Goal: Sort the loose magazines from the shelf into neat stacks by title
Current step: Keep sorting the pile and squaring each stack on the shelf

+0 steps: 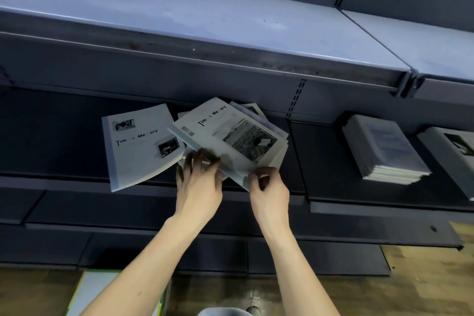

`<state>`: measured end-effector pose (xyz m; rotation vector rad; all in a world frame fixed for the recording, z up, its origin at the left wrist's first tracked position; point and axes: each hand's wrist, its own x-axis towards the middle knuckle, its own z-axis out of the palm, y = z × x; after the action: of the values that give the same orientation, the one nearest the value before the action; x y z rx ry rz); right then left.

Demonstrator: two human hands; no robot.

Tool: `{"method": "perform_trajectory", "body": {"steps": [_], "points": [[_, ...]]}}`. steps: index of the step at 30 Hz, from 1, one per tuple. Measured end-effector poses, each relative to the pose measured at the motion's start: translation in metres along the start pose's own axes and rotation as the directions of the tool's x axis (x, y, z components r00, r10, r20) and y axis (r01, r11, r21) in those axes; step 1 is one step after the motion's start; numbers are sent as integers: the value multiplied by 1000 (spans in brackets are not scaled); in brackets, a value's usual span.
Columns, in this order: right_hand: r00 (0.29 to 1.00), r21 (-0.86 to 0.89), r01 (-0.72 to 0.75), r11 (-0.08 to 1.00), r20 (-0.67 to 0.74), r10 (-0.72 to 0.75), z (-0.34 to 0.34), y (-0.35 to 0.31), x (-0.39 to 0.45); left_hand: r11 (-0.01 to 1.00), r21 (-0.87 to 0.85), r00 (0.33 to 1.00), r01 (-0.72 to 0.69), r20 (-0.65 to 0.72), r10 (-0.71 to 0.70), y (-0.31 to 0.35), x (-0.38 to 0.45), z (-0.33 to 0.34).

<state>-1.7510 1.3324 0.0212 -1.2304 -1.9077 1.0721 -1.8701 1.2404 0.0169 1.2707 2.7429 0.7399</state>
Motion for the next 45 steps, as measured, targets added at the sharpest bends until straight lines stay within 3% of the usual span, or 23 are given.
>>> {"method": "perform_trajectory", "body": {"steps": [3, 6, 10, 17, 20, 23, 27, 32, 37, 40, 45], "points": [[996, -105, 24, 994, -82, -32, -2, 4, 16, 999, 8, 999, 39, 31, -40, -1, 1, -2], [996, -197, 90, 976, -3, -92, -2, 15, 38, 998, 27, 998, 50, 37, -51, 1, 2, 0], [983, -186, 171, 968, 105, -154, 0, 21, 50, 996, 47, 996, 77, 32, -79, 8, 9, 4], [987, -358, 158, 920, 53, -149, -12, 23, 56, 938, 204, 958, 280, 0, -286, 37, 28, 17], [982, -447, 184, 876, 39, -186, -18, 28, 70, 927, 235, 948, 293, 49, -313, 42, 34, 23], [992, -350, 128, 928, 34, -124, -27, 29, 85, 940, 223, 950, 258, 117, -289, 36, 39, 20], [985, -200, 56, 978, 172, -21, -31, 24, 92, 957, 160, 951, 241, 159, -266, 24, 41, 16], [979, -186, -115, 976, 147, 143, -32, 29, 86, 979, 92, 965, 180, 175, -194, 17, 41, 11], [930, -61, -268, 961, 244, 275, -42, 28, 75, 986, 115, 977, 122, 160, -140, 21, 38, 10], [912, -8, -309, 951, 280, 299, -43, 20, 64, 991, 97, 990, 87, 100, -97, 25, 32, 12], [945, -4, -236, 972, 234, 230, -64, 18, 50, 997, 20, 996, 81, 28, -82, 23, 28, 11]]}}
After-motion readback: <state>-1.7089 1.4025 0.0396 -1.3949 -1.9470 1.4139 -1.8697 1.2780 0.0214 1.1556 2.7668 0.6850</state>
